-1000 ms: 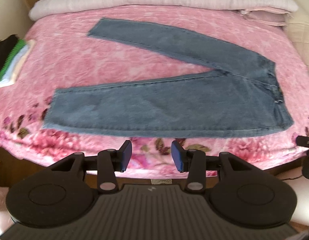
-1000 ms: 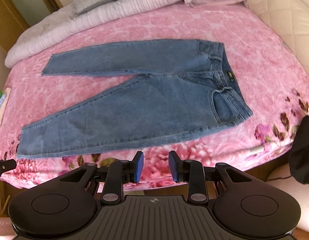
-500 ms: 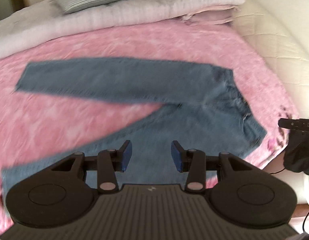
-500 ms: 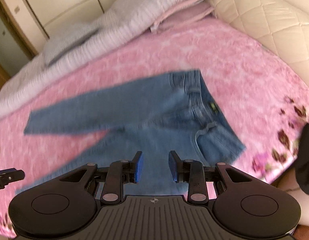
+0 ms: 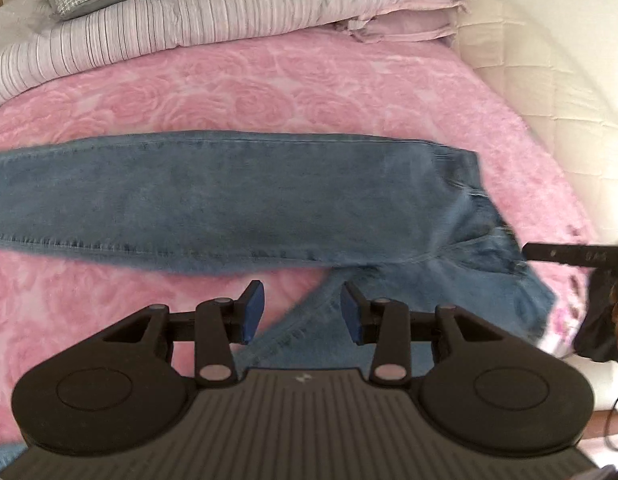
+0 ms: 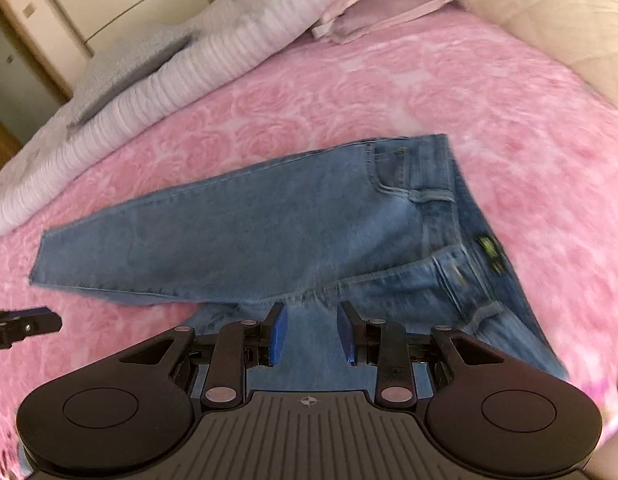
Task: Fold clothes
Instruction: 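Grasp the jeans leg hems with the left gripper while the right gripper grasps the waistband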
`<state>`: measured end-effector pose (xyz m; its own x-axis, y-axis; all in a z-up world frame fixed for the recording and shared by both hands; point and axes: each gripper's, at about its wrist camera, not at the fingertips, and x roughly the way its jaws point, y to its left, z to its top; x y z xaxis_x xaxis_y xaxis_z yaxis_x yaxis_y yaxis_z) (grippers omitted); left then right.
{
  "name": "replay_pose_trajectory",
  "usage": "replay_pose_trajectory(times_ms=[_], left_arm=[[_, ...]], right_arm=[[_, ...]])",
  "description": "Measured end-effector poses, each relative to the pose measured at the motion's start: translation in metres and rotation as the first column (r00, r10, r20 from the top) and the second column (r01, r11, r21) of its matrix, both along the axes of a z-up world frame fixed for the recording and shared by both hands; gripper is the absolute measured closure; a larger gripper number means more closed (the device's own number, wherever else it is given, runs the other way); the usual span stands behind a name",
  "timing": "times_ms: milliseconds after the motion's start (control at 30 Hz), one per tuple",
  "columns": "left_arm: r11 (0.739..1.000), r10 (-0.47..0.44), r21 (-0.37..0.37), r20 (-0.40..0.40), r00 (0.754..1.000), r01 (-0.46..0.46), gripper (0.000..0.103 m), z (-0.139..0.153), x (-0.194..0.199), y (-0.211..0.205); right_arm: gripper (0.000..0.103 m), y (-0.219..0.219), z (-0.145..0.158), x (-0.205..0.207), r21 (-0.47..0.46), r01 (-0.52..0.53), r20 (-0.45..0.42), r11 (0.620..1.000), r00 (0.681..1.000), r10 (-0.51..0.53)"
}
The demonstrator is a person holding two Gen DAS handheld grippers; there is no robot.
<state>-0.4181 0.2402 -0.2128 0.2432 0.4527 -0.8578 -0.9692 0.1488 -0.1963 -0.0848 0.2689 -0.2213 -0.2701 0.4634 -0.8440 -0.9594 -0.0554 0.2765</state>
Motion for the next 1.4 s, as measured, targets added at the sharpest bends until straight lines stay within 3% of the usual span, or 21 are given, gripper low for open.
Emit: replay_pose_trajectory(times_ms=[167,267,400,433,500,567,767,900,1100,1133,1167,1200,1233,1267,1300,1367,1400], left_arm=[[0.998,-0.058,0.020,-0.048,0.997,0.059,0.067,-0.042,0.008,0.054],[0.989,-0.135,0.053,-0.078,0.988,0.140,0.067,-0.064,0.015,0.089],[0.960,-0.252,0.081,-0.160,0.954,0.267,0.067,-0.083,0.022,0.133],[0.952,-0.276,0.081,-0.177,0.945,0.294,0.067,-0.087,0.023,0.143],[0.937,-0.321,0.072,-0.203,0.925,0.341,0.067,-0.096,0.023,0.162],[0.921,-0.364,0.058,-0.228,0.903,0.386,0.067,-0.105,0.021,0.179],[0.855,-0.492,-0.001,-0.322,0.809,0.519,0.067,-0.126,0.015,0.220],[0.806,-0.565,-0.047,-0.356,0.744,0.589,0.066,-0.132,0.005,0.241],[0.740,-0.661,-0.143,-0.339,0.670,0.657,0.065,-0.147,-0.011,0.259],[0.731,-0.671,-0.153,-0.335,0.661,0.665,0.065,-0.151,-0.013,0.261],[0.733,-0.669,-0.147,-0.327,0.667,0.664,0.065,-0.152,-0.015,0.261],[0.735,-0.668,-0.141,-0.318,0.673,0.663,0.071,-0.153,-0.017,0.261],[0.734,-0.670,-0.138,-0.308,0.676,0.665,0.077,-0.152,-0.018,0.260],[0.730,-0.672,-0.130,-0.312,0.671,0.671,0.089,-0.151,-0.018,0.256],[0.725,-0.675,-0.121,-0.323,0.664,0.678,0.097,-0.149,-0.017,0.251],[0.711,-0.672,-0.098,-0.384,0.633,0.696,0.100,-0.145,-0.015,0.235],[0.719,-0.658,-0.080,-0.399,0.639,0.691,0.101,-0.140,-0.014,0.228]], right_arm=[[0.071,0.060,-0.044,0.000,-0.001,-0.176,0.066,0.984,0.982,0.176],[0.071,0.095,-0.064,-0.002,0.012,-0.311,0.127,0.950,0.943,0.307],[0.071,0.144,-0.083,0.005,0.019,-0.425,0.180,0.905,0.892,0.416],[0.070,0.156,-0.087,0.007,0.019,-0.449,0.193,0.893,0.878,0.437],[0.053,0.179,-0.091,0.010,0.024,-0.495,0.226,0.869,0.849,0.477],[0.040,0.200,-0.095,0.011,0.028,-0.539,0.246,0.842,0.820,0.517],[0.040,0.252,-0.119,0.008,-0.038,-0.663,0.258,0.748,0.716,0.648],[0.040,0.266,-0.127,0.008,-0.083,-0.701,0.220,0.708,0.680,0.699],[0.040,0.286,-0.139,0.008,-0.146,-0.754,0.158,0.641,0.622,0.767],[0.040,0.286,-0.139,0.007,-0.154,-0.758,0.155,0.634,0.615,0.773],[0.053,0.286,-0.139,0.006,-0.160,-0.763,0.155,0.627,0.608,0.779],[0.062,0.285,-0.139,0.005,-0.167,-0.767,0.159,0.620,0.599,0.784],[0.077,0.283,-0.139,0.002,-0.176,-0.769,0.182,0.614,0.588,0.788],[0.087,0.278,-0.137,0.000,-0.177,-0.779,0.207,0.601,0.568,0.797],[0.089,0.271,-0.134,-0.002,-0.167,-0.790,0.230,0.590,0.551,0.802],[0.091,0.256,-0.124,-0.006,-0.138,-0.792,0.298,0.594,0.539,0.788],[0.091,0.246,-0.117,-0.008,-0.118,-0.793,0.342,0.598,0.533,0.774]])
